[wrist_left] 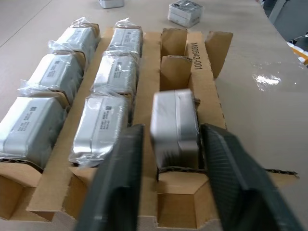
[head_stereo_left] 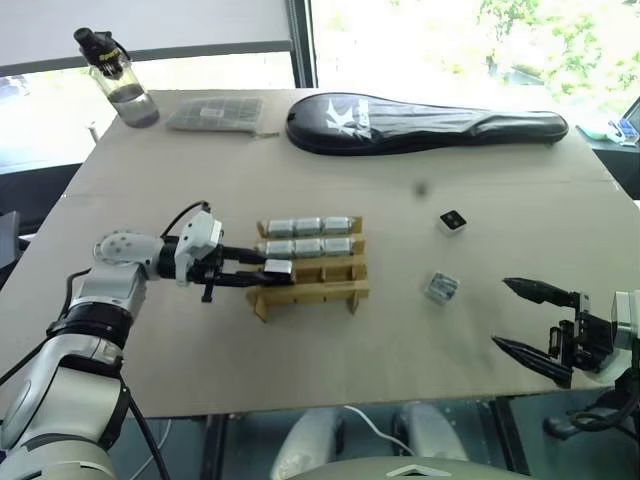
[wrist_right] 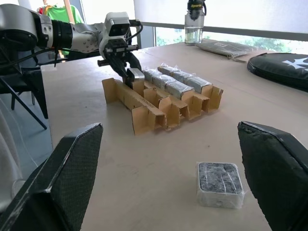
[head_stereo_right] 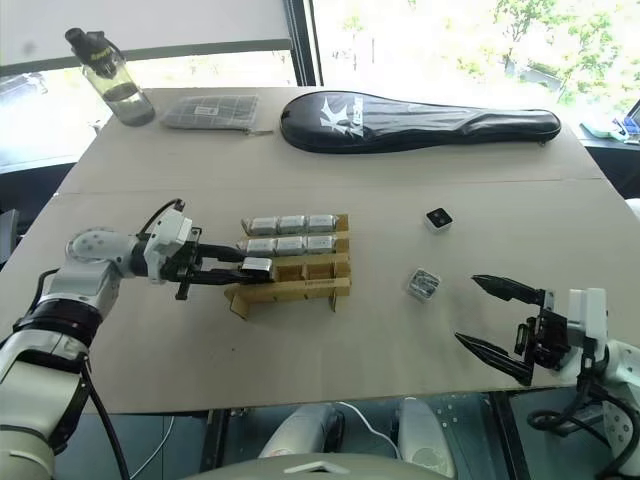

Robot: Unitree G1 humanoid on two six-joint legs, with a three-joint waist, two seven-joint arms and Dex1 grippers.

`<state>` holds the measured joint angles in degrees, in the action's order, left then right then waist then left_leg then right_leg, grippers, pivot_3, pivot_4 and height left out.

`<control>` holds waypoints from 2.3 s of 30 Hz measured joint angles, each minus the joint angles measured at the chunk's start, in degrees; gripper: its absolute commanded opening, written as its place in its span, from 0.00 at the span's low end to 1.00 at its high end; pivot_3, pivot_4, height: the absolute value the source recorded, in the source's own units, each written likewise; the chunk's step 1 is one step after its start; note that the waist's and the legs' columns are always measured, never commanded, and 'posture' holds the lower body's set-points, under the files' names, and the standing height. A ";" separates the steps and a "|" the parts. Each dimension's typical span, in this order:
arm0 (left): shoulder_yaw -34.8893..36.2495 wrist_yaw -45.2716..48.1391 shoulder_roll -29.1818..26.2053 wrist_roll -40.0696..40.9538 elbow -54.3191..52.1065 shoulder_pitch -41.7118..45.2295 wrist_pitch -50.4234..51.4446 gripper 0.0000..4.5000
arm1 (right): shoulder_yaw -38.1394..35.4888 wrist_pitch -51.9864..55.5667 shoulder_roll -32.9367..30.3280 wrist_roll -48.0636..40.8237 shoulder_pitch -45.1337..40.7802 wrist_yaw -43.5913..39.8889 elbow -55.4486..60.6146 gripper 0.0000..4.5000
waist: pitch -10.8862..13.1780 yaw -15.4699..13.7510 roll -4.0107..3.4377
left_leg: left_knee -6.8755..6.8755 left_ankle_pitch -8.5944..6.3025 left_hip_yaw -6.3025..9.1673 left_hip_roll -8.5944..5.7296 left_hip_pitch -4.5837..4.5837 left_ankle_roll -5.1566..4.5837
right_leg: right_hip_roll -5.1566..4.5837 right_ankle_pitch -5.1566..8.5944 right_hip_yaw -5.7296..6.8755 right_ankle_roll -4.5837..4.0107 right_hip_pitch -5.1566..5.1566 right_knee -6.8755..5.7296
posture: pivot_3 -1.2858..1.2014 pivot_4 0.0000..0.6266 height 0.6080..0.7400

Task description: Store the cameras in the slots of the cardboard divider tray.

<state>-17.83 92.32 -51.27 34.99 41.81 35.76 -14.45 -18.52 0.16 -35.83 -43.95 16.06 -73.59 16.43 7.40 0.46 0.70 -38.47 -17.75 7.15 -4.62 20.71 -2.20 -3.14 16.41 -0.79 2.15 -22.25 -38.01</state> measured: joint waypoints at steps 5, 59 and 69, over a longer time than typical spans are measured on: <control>1.59 0.00 -0.41 1.82 -1.15 -0.94 1.98 0.99 | -0.01 0.00 0.11 0.31 1.30 0.46 0.53 1.00 | 0.00 -0.07 0.00 | -0.01 0.00 0.06 -0.01 0.03 0.00 | -0.02 0.00 0.05 0.00 0.00 0.01 | 0.52 0.24 1.00; 29.12 -1.70 -4.90 7.48 -47.51 -19.69 35.59 1.00 | 21.16 19.77 2.10 28.06 -17.74 27.53 -3.46 0.44 | 0.07 0.14 -0.09 | 0.16 0.00 -0.04 -0.04 0.15 0.01 | -0.02 0.00 -0.16 -0.01 -0.27 0.06 | 0.52 0.24 1.00; 24.83 -21.19 8.48 9.07 -47.70 -9.16 46.27 1.00 | 32.26 -1.39 1.59 49.91 -35.61 31.80 -3.78 0.44 | 0.05 0.71 -0.05 | 0.12 0.01 -0.07 -0.06 0.20 0.02 | 0.00 0.00 -0.17 0.00 -0.39 0.01 | 0.52 0.24 1.00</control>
<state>7.00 71.13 -42.79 44.06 -5.88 26.61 31.82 13.74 -1.24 -34.25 5.96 -19.56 -41.79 12.65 7.45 1.17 0.65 -38.35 -17.74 7.08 -4.68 20.91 -2.18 -3.15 16.40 -0.95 2.15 -22.65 -38.00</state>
